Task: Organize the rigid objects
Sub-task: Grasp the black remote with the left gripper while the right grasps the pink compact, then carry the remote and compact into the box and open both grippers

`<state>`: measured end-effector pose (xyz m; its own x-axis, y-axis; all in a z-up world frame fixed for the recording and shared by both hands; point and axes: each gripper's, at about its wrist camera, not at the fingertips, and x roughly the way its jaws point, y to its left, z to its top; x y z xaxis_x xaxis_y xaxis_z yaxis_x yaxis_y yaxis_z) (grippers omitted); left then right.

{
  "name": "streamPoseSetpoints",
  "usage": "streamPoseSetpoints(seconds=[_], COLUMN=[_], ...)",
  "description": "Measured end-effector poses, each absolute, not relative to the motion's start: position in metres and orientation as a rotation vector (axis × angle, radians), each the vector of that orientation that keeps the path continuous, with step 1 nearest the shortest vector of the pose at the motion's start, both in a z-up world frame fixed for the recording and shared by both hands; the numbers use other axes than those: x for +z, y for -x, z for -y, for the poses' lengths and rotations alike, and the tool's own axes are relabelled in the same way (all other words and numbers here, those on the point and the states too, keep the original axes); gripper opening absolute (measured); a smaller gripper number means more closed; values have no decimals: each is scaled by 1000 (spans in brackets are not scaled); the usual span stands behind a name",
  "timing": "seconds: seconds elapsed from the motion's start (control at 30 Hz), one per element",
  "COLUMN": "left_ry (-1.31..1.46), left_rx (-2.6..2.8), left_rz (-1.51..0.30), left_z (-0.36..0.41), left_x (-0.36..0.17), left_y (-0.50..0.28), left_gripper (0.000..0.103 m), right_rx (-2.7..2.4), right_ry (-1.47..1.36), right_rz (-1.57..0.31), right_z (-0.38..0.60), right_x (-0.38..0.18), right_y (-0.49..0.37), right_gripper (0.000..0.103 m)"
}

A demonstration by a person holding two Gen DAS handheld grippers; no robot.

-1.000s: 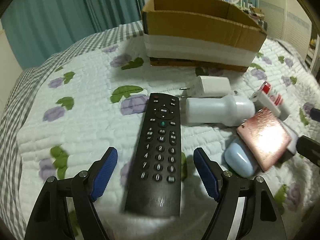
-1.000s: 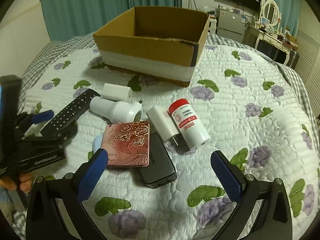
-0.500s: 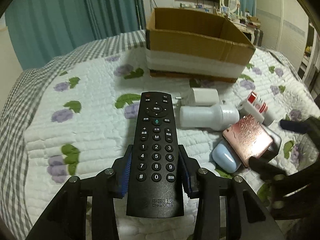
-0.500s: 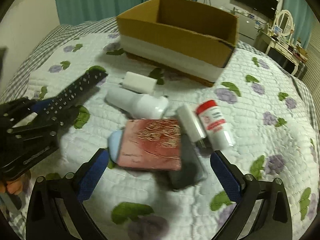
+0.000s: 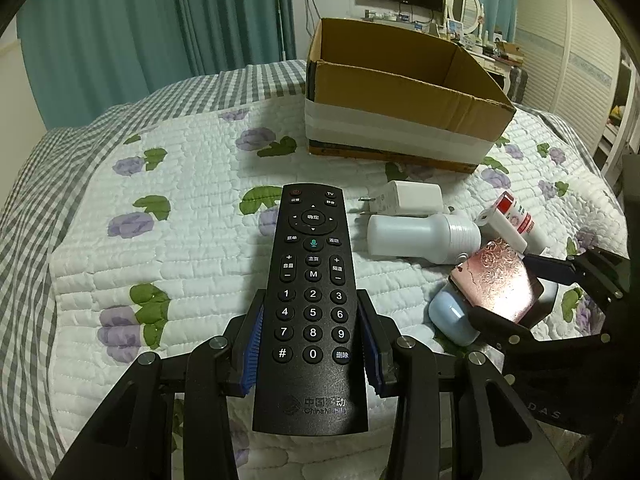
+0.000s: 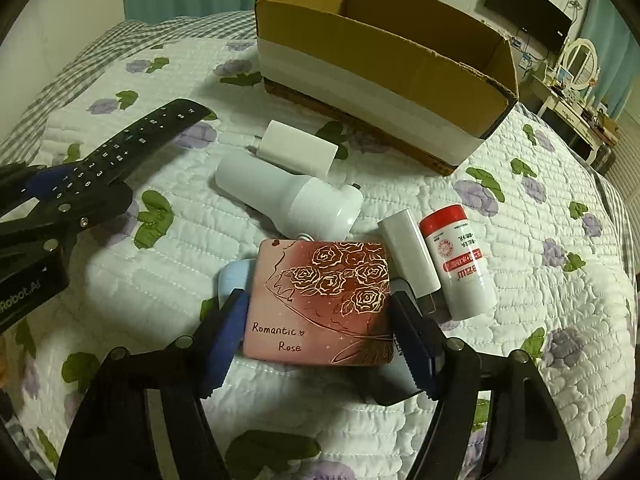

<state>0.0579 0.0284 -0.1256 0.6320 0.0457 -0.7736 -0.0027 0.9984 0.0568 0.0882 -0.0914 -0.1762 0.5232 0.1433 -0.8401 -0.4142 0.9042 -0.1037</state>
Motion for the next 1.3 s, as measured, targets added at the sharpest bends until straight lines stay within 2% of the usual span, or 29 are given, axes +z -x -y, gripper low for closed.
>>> streamPoseSetpoints(seconds=[0.5,0.73,1.07,1.3], left_ry=[-33,-36,-28,-43], left_rx=[19,38,17,-4], left_rz=[-834,-781,-699,-686], left_z=[-22,-14,2,14], left_x=[-86,-45,17,25], left_y=[-36,-39,-91,-152], left_gripper=[42,42,42,42], right_rx=[366,380,398,392], right_ry=[268,263,238,232], right_rz=[-857,-762,-633,-565], right_z=[102,107,125,132], right_x=[-130,-87,-18,7], right_y=[-70,-67,-109,-162], right_gripper=[71,71,71,71])
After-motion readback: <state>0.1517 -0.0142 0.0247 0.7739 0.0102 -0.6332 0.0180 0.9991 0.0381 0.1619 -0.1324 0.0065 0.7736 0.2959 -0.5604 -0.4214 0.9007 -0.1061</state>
